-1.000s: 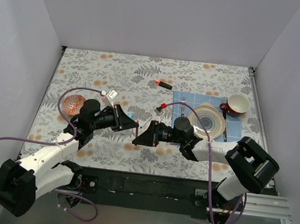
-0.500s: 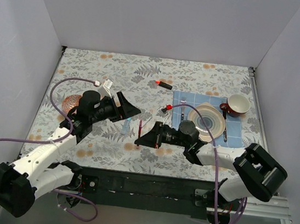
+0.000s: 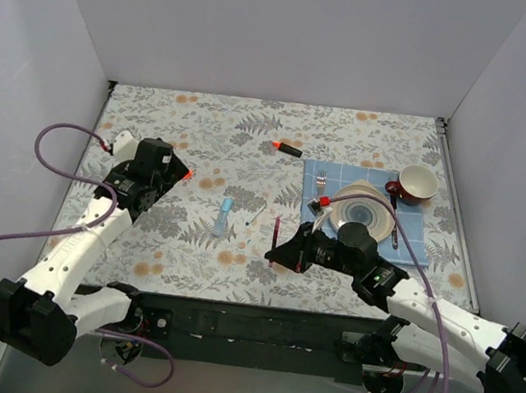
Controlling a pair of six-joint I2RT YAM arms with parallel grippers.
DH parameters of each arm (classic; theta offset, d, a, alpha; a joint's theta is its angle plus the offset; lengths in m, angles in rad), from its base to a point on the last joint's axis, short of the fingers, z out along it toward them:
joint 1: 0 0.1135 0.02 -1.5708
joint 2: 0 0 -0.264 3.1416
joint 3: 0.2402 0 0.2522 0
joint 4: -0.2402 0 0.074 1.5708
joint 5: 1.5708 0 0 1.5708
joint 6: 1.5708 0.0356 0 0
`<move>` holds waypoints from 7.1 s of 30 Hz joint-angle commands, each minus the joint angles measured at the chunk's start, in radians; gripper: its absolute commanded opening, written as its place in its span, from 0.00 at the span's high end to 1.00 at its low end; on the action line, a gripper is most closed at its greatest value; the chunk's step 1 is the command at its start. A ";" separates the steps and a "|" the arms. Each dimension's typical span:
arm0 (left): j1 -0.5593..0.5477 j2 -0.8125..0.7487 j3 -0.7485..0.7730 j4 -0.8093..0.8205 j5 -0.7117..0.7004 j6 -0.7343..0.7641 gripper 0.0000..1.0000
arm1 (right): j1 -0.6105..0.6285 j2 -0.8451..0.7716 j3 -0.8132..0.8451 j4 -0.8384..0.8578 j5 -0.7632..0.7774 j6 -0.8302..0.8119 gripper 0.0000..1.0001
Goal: Insert the pens into the pen caps
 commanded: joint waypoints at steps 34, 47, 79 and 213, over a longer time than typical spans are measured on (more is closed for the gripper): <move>0.142 0.229 0.214 0.323 0.494 0.388 0.21 | -0.005 -0.481 0.196 -0.604 0.464 -0.331 0.99; -0.047 0.749 0.652 0.293 0.264 0.351 0.37 | -0.002 -0.469 0.153 -0.509 0.372 -0.310 0.99; -0.223 1.400 1.175 0.234 0.034 0.443 0.47 | -0.003 -0.527 0.210 -0.560 0.411 -0.365 0.99; -0.378 0.313 0.263 -0.290 0.116 -0.641 0.54 | -0.003 -0.708 0.176 -0.588 0.486 -0.241 0.99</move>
